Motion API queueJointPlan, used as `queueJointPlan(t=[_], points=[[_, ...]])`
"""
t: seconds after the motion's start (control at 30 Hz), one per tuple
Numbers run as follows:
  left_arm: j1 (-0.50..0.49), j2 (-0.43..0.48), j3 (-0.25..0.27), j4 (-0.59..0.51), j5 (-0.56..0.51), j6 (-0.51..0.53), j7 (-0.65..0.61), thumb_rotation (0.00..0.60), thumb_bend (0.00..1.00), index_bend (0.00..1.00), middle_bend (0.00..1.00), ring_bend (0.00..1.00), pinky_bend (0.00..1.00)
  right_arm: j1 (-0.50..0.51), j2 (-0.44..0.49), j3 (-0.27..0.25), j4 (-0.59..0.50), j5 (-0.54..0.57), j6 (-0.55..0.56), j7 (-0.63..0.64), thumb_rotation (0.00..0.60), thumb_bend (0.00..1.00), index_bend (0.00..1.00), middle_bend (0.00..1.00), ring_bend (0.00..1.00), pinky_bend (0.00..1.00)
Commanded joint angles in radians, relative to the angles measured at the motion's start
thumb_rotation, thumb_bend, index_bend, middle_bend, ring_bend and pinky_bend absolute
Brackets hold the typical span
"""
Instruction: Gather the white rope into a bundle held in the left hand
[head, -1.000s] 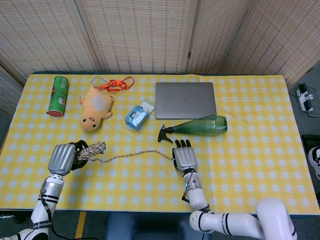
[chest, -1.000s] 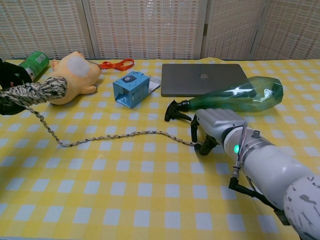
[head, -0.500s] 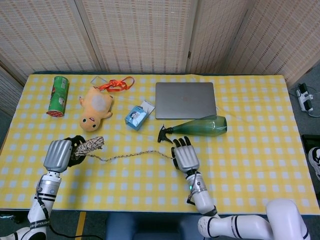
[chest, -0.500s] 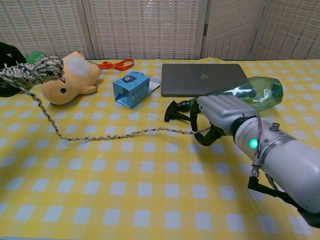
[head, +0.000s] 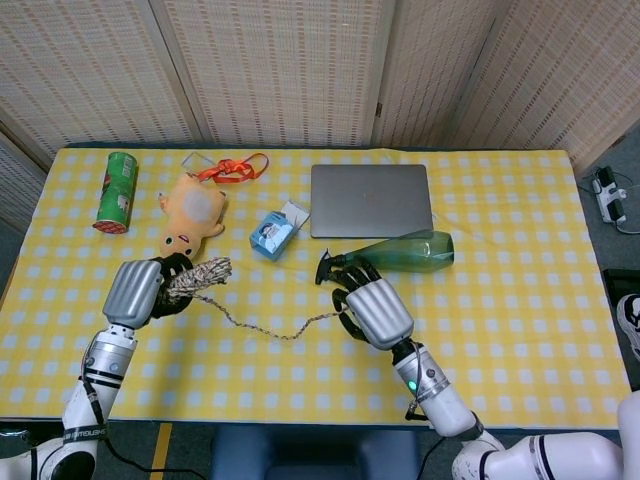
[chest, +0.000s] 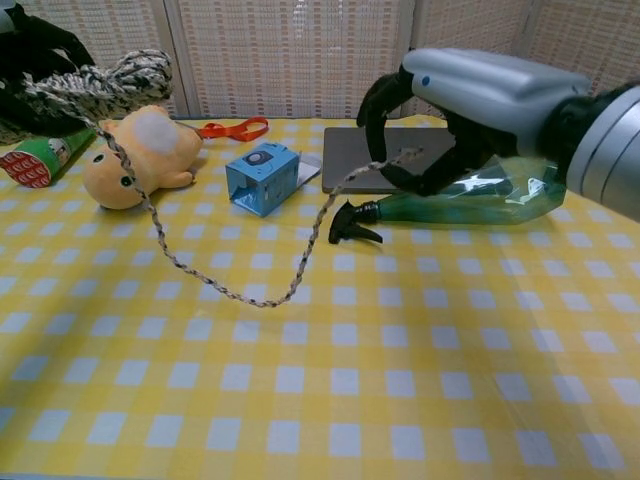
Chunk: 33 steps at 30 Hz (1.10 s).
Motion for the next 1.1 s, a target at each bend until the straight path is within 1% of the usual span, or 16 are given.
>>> queueJointPlan(t=[0.03, 0.17, 0.33, 0.47, 0.53, 0.67, 0.8, 0.97, 1.1], points=[[-0.044, -0.017, -0.022, -0.036, -0.049, -0.031, 0.035, 0.600, 0.50, 0.63, 0.65, 0.59, 0.72, 0.034, 0.065, 0.068, -0.077, -0.036, -0.049, 0.074, 0.600, 0.54, 0.75, 0.27, 0.20, 0.08], [-0.082, -0.041, -0.037, -0.068, -0.090, -0.061, 0.029, 0.600, 0.50, 0.63, 0.65, 0.59, 0.72, 0.084, 0.103, 0.146, -0.118, -0.023, -0.089, 0.092, 0.600, 0.54, 0.75, 0.27, 0.19, 0.07], [-0.126, -0.079, -0.041, -0.089, -0.094, -0.092, 0.006, 0.600, 0.50, 0.63, 0.65, 0.59, 0.72, 0.171, 0.108, 0.233, -0.147, 0.063, -0.132, 0.050, 0.600, 0.54, 0.75, 0.27, 0.18, 0.07], [-0.150, -0.116, -0.040, -0.105, -0.094, -0.097, -0.012, 0.600, 0.50, 0.63, 0.65, 0.59, 0.72, 0.237, 0.080, 0.274, -0.138, 0.132, -0.119, -0.022, 0.600, 0.54, 0.75, 0.26, 0.18, 0.07], [-0.157, -0.128, -0.036, -0.110, -0.075, -0.106, -0.038, 0.600, 0.50, 0.63, 0.65, 0.59, 0.72, 0.267, 0.059, 0.292, -0.126, 0.173, -0.098, -0.056, 0.600, 0.54, 0.75, 0.26, 0.18, 0.07], [-0.160, -0.146, -0.025, -0.110, -0.029, -0.104, -0.078, 0.600, 0.50, 0.63, 0.65, 0.59, 0.72, 0.301, 0.040, 0.320, -0.106, 0.233, -0.056, -0.090, 0.600, 0.54, 0.75, 0.26, 0.18, 0.07], [-0.148, -0.154, -0.013, -0.110, 0.025, -0.092, -0.141, 0.600, 0.50, 0.63, 0.65, 0.59, 0.72, 0.308, 0.048, 0.331, -0.087, 0.255, -0.017, -0.098, 0.600, 0.54, 0.75, 0.26, 0.19, 0.07], [-0.124, -0.125, -0.007, -0.114, 0.098, -0.119, -0.323, 0.600, 0.50, 0.63, 0.65, 0.59, 0.72, 0.290, 0.084, 0.336, -0.061, 0.283, 0.008, -0.067, 0.600, 0.54, 0.75, 0.26, 0.18, 0.07], [-0.098, -0.108, -0.002, -0.093, 0.177, -0.099, -0.443, 0.600, 0.50, 0.63, 0.65, 0.59, 0.72, 0.257, 0.125, 0.333, -0.026, 0.309, 0.006, -0.008, 0.600, 0.54, 0.75, 0.26, 0.18, 0.07]])
